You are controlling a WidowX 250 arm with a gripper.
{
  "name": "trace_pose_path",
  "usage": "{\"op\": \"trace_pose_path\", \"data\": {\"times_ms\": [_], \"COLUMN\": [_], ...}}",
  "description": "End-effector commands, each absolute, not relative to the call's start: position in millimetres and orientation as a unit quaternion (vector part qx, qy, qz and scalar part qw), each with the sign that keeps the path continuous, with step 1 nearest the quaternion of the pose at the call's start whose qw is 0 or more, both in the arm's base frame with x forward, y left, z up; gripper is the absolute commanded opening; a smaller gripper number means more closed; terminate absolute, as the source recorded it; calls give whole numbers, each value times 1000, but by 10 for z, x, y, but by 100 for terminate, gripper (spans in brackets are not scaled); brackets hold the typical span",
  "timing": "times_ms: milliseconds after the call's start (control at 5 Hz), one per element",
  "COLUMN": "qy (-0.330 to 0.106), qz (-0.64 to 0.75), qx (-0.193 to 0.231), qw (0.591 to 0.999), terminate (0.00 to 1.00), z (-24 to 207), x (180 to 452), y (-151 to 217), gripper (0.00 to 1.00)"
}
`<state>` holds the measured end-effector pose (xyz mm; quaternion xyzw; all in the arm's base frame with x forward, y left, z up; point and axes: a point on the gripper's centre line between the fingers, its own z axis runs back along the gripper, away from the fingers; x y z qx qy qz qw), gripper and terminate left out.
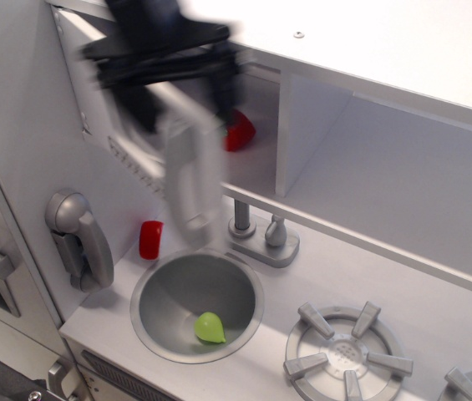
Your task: Close microwave
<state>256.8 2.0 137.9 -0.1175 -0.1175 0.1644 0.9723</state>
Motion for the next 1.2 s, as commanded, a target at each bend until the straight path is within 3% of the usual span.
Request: {"op": "trace_pose_path", "data": {"times_ms": [0, 200, 400, 600, 1000], "qy": [-151, -134, -117, -112, -134], "qz": [132, 97, 92, 116, 179], "qx": [-182, -178, -132, -97, -51], "qw": [963, 970, 980, 982, 973], "terminate": [0, 0, 0, 0, 0], "z": [1943, 1888, 1622, 1448, 1439], "x": [2582, 2309, 2173, 2234, 2433], "y": [-523, -484, -147, 195, 765], "gripper": [100, 100, 100, 100, 100]}}
